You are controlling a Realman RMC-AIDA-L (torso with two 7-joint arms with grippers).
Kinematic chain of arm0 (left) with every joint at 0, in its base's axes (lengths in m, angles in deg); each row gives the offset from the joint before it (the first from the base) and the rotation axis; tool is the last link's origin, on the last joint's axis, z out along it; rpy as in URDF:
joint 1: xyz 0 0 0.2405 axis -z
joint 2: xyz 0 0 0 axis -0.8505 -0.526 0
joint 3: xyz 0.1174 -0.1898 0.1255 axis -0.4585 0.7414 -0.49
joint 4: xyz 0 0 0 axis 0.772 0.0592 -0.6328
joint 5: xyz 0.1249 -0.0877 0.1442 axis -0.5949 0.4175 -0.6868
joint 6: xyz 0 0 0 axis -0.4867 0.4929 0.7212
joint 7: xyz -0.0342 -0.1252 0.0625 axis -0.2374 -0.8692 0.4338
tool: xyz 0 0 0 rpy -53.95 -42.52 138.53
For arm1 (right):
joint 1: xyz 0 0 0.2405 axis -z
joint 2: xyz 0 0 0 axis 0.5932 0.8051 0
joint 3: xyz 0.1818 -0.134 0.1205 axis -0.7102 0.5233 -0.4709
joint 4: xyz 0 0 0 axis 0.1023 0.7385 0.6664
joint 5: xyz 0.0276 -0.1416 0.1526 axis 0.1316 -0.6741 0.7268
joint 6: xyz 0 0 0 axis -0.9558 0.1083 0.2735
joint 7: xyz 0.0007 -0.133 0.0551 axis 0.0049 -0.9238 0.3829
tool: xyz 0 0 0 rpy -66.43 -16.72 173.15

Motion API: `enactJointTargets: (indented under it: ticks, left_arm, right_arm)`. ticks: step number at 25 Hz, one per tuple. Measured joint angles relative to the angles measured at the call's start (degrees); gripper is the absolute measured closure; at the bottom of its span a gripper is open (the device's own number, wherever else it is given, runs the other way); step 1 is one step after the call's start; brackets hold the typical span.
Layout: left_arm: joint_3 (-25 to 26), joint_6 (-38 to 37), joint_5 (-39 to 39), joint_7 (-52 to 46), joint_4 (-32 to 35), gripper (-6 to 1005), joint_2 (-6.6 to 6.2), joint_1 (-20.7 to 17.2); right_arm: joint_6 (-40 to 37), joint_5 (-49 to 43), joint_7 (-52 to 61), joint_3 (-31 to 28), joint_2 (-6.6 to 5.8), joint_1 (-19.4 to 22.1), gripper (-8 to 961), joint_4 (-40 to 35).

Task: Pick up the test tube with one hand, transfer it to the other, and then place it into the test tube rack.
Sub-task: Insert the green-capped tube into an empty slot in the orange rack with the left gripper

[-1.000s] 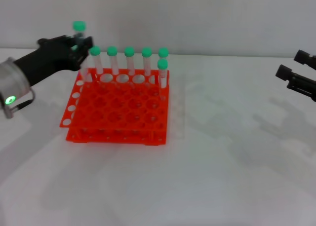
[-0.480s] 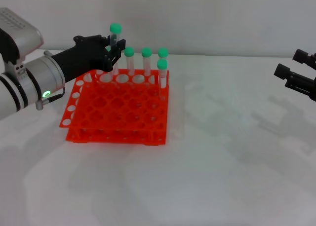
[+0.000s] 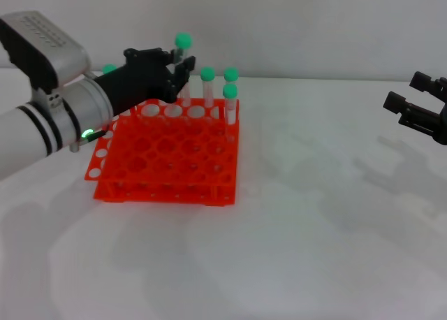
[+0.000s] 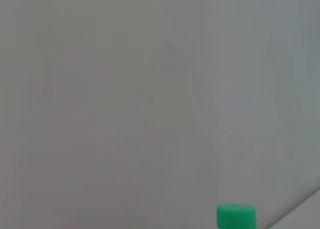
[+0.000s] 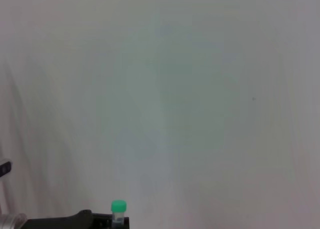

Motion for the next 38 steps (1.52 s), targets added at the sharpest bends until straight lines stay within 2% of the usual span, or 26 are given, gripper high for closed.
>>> enactJointTargets:
  ticks: [7,29,38]
  left_arm:
    - [-2.6,0.5,0.1,0.1,-1.3,748,-0.02,1.2]
    - [-2.8,1.6,0.2,0.5,-1.8,736,0.07,2.1]
    - [-3.9,2.6,0.1,0.3,-5.1,730,0.15,5.1]
  right_arm:
    - [0.0,0.0,0.0,0.0,0.0,-0.1,93,0.4]
    - [-0.9,0.0,-0.3,0.0,0.0,-0.3,93,1.1]
    - [-1.2,0.0,-0.5,0.0,0.0,-0.3,93,1.1]
